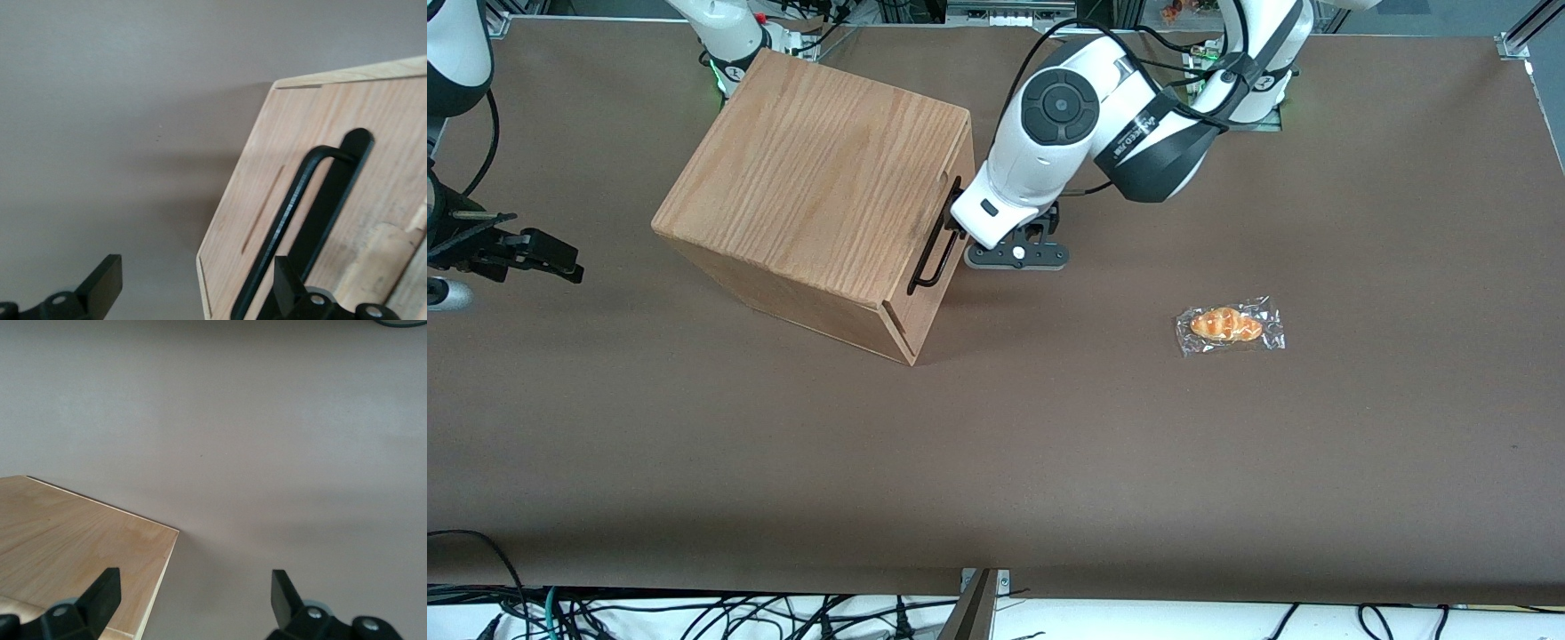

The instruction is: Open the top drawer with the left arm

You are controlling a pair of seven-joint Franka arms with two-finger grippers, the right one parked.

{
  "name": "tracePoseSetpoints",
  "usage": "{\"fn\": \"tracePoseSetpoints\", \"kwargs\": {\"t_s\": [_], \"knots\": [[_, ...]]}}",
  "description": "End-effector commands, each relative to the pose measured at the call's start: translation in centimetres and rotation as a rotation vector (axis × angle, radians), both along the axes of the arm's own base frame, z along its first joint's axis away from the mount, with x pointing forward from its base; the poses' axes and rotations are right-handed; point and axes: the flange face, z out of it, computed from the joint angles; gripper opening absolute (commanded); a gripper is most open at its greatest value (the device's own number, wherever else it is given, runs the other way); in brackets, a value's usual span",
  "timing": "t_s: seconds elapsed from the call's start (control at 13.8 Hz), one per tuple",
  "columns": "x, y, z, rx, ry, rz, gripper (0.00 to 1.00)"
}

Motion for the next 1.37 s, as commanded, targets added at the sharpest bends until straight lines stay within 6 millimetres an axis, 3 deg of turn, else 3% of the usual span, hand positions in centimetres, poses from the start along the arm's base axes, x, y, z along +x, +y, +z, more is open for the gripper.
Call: {"fn": "tracePoseSetpoints", "kwargs": {"t_s": [0.0,0.22,1.3], "knots": [[0.2,-1.3,-0.1,-0.035,-0.009,-0.006,1.0],[-0.5,-2.4,-0.7,-0.038,-0.014,-0.021,1.0],[0.3,-2.4,-3.1,-0.018,-0.046,-0.038,1.0]]}}
